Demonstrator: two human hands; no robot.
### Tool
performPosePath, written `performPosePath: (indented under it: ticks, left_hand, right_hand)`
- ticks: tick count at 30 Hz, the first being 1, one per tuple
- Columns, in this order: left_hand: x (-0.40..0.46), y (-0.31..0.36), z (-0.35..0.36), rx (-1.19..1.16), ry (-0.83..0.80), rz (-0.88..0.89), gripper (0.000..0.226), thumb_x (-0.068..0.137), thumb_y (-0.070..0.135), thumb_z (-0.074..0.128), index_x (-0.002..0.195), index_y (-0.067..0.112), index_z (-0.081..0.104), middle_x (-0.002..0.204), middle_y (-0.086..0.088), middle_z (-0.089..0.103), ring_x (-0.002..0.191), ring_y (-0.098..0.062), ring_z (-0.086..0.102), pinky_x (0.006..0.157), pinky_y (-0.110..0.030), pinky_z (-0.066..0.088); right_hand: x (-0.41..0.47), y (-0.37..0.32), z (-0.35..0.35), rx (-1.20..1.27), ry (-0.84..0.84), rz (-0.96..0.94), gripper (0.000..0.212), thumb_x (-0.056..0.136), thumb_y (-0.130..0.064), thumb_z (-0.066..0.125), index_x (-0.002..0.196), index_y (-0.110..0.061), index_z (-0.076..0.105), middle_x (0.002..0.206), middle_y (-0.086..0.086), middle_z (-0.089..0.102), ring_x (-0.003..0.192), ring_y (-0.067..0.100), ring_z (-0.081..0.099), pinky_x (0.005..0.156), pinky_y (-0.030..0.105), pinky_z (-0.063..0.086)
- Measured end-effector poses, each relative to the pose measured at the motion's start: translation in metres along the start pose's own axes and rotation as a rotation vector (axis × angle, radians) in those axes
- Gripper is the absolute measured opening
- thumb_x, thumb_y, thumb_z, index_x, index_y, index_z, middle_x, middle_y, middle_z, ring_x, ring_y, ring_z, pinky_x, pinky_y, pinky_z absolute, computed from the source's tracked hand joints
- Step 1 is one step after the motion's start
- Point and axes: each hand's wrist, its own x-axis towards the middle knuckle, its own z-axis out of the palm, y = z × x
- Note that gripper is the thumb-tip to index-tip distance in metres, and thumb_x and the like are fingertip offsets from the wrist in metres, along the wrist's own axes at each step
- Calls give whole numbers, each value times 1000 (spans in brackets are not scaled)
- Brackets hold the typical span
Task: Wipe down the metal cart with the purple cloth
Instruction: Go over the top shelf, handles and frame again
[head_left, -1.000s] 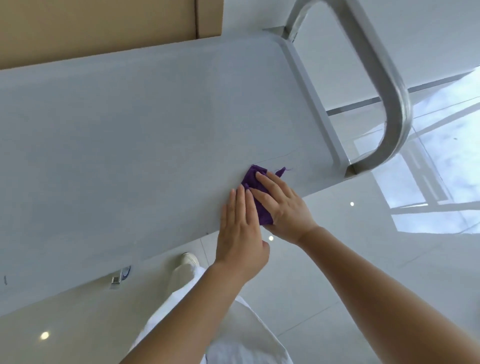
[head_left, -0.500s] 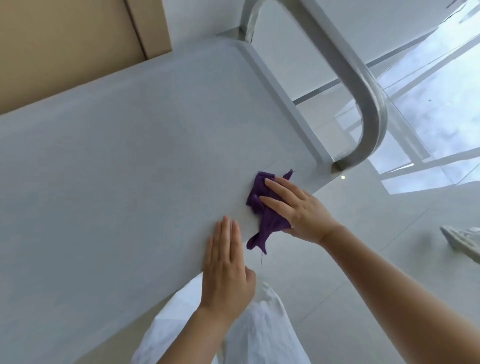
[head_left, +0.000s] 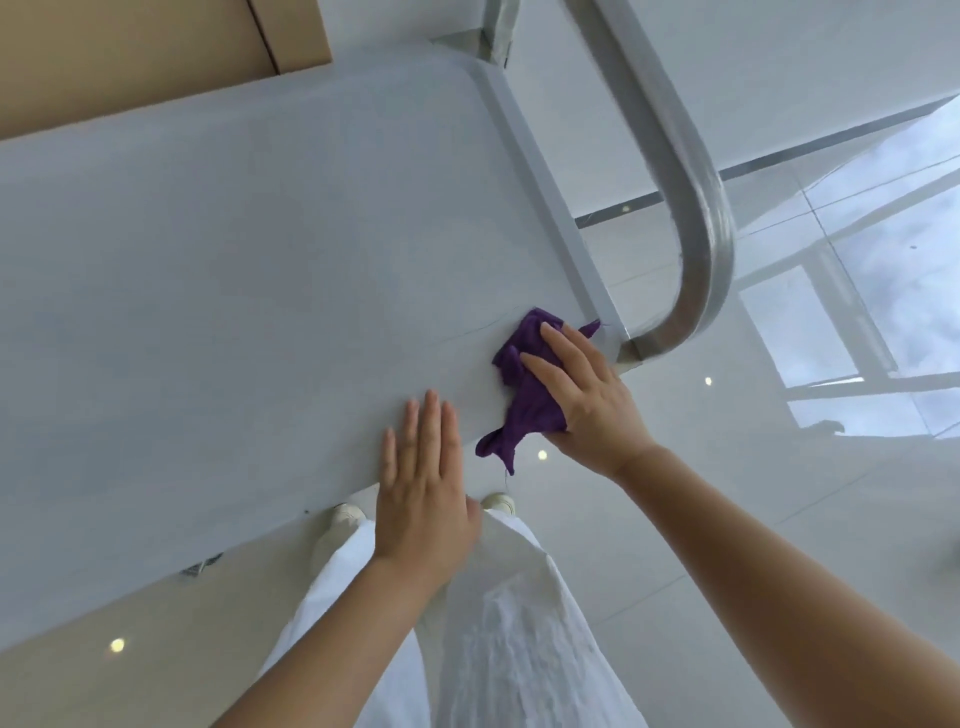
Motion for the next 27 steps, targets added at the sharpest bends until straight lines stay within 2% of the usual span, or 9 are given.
performPosePath:
  ticks: [2,6,12,14,17,21,23,25,27]
  left_hand:
    - [15,26,-1,1,20,2,105,46,19,77,137,-4,28,142,-25,39,134,-35,27,111,-47,18]
    - [38,55,-1,-72,-9,-40,107,44,16,79,136,-5,29,140,-24,43,130,-37,41,103,-48,25]
    - [42,59,2,-29,-69,-87,104,43,15,80,135,-8,36,138,-25,44,127,-38,44,101,-48,26]
    - [45,67,-3,-64,-88,-134,101,51,16,78,138,-8,33,144,-26,36,133,-39,36,105,-47,22]
    - [48,79,-11,-168,-115,-182,92,82,26,58,148,2,-1,157,-15,-3,144,-30,-6,115,-38,0]
    - [57,91,-22,-311,-94,-155,87,87,25,53,148,7,-7,157,-9,-10,144,-23,-14,115,-35,-4]
    - [63,98,-30,-410,-88,-118,84,89,24,54,148,8,-4,157,-8,-5,144,-21,-11,114,-31,-4]
    - [72,105,-35,-508,-56,-111,79,91,23,53,149,9,1,158,-6,0,145,-19,-6,114,-26,-2]
    - [82,111,-37,-553,-60,-124,73,93,21,49,149,11,4,158,-4,3,145,-17,-3,113,-24,0]
  right_hand:
    - [1,1,-1,11,10,-7,78,62,-22,86,127,-14,45,136,20,49,129,35,37,105,41,37]
    - [3,6,-7,19,-42,-46,82,59,-18,86,129,-15,43,138,19,48,129,35,38,105,40,36]
    - [-8,36,-21,-14,-24,27,78,60,-11,86,127,-12,47,137,18,48,129,36,36,94,44,47]
    - [-9,37,-25,0,-26,45,74,61,-9,84,127,-11,48,137,18,48,130,37,36,92,46,50]
    - [-12,27,-32,113,-35,137,72,61,-16,84,125,-10,51,137,16,49,130,38,38,94,46,48]
    - [-37,9,-54,435,96,410,64,64,-35,73,121,-12,57,131,6,55,124,21,47,101,29,42]
    - [-52,-2,-74,677,190,675,60,59,-34,75,115,-30,55,120,-11,60,111,8,56,89,24,47]
    - [-60,-5,-90,877,332,894,58,57,-26,77,105,-39,49,101,-26,61,93,-5,60,74,14,48]
    - [-62,6,-99,954,513,1000,56,58,-23,76,103,-39,46,99,-24,58,87,-7,59,73,14,47]
